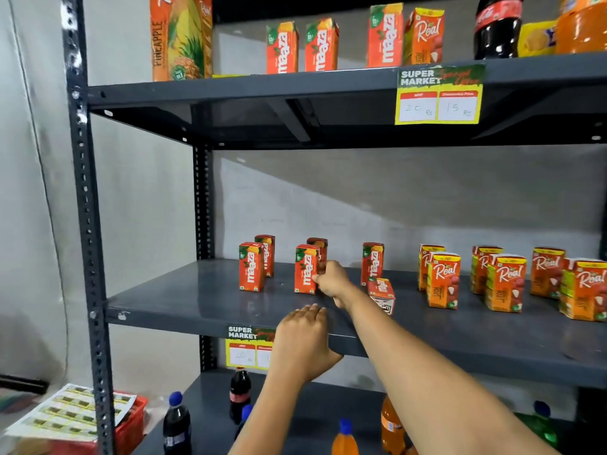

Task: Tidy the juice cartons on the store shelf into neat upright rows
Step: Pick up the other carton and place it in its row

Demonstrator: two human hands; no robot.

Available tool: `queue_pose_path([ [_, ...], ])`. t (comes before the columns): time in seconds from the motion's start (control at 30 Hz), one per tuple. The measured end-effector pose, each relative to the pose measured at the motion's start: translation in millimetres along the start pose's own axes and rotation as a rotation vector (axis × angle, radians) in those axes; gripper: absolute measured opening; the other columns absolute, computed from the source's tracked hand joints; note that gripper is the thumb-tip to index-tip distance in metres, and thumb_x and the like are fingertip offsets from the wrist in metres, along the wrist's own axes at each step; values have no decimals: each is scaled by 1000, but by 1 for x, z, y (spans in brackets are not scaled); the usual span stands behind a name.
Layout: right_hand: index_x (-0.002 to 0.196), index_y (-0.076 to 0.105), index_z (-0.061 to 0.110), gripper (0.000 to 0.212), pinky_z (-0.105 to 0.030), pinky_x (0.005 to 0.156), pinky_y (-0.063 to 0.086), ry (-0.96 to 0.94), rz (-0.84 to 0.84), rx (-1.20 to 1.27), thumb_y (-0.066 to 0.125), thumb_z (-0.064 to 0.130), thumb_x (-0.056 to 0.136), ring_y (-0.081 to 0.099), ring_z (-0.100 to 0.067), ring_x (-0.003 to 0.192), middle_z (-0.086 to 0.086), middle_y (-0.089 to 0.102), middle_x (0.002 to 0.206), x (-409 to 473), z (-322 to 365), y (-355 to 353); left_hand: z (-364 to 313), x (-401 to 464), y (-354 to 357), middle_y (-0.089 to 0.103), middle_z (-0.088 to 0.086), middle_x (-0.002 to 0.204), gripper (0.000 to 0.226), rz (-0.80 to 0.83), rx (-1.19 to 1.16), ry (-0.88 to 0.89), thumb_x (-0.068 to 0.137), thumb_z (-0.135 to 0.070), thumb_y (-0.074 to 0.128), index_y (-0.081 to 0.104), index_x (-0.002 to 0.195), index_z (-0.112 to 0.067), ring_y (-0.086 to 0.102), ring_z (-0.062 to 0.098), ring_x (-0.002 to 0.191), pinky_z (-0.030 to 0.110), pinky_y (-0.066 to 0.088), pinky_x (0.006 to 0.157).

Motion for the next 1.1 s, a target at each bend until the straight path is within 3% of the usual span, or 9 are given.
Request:
queue_pose_path([
  [0.23, 127, 49, 1, 45, -37, 95, 46, -199, -204, -482, 61, 21, 88, 55, -32, 117, -19, 51, 132, -33, 24, -33, 3, 0, 3, 71, 8, 100, 54, -48, -17, 15, 60, -47, 67, 67, 98, -9, 66, 24, 92, 34, 52, 81],
  [0.3, 122, 54, 6, 51, -38, 90, 47, -98, -291, -710, 62, 39, 84, 55, -31, 114, -15, 53, 128, -45, 26, -67, 2, 1, 7, 63, 6, 120, 65, -1, 22, -10, 65, -51, 62, 58, 116, -11, 57, 21, 111, 34, 44, 95],
  [0.37, 119, 57, 13, 61, -36, 89, 48, 143, -159, -859, 67, 53, 74, 58, -29, 109, -11, 61, 120, -52, 18, -101, -1, 8, 12, 46, 8, 141, 82, 94, 68, -24, 68, -58, 57, 42, 133, -10, 38, 21, 130, 39, 28, 109],
  [0.47, 128, 51, 12, 74, -39, 95, 49, 363, 124, -556, 77, 47, 68, 57, -28, 114, -12, 59, 127, -54, 8, -125, -17, 25, 15, 23, 7, 154, 94, 273, 74, 52, 72, -60, 58, 22, 144, -11, 13, 20, 141, 46, 8, 115],
  [0.6, 128, 53, 10, 74, -28, 85, 50, 507, 255, -370, 82, 40, 67, 55, -21, 113, -10, 56, 129, -45, 4, -128, -26, 29, 19, 27, 3, 153, 91, 244, 25, 56, 71, -56, 63, 24, 144, -17, 26, 19, 137, 40, 20, 112],
  [0.73, 105, 58, 13, 58, -20, 57, 48, 569, 228, -244, 87, 36, 61, 58, -13, 84, -5, 62, 104, -39, -3, -122, -26, 22, 22, 36, 1, 149, 85, 118, 32, 44, 68, -56, 61, 34, 140, -19, 37, 18, 131, 35, 30, 107],
  [0.87, 93, 59, 13, 47, -26, 57, 55, 549, 171, 3, 78, 48, 69, 63, -14, 75, -6, 66, 89, -40, -13, -131, -26, 21, 21, 39, 0, 147, 83, 78, 2, 42, 67, -57, 62, 38, 138, -20, 40, 18, 129, 34, 33, 106],
  [1.03, 100, 57, 7, 26, -28, 50, 58, 529, 166, 265, 69, 24, 83, 68, -18, 71, -10, 68, 83, -49, -25, -136, -25, 20, 23, 40, -1, 146, 83, 63, -2, 39, 67, -57, 61, 38, 138, -21, 39, 17, 130, 34, 33, 105],
  [1.1, 102, 58, 6, 27, -34, 60, 61, 466, 159, 417, 71, 18, 81, 70, -24, 80, -13, 69, 94, -54, -29, -135, -25, 21, 22, 41, -1, 146, 83, 59, -2, 37, 67, -57, 62, 38, 138, -21, 40, 17, 129, 34, 34, 105],
])
Point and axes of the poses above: each hand's wrist, its own x-axis towards the middle knuckle, its own y-axis out of the palm, z = x × y, the point moved 1 cm from there along x, towards the middle knuckle
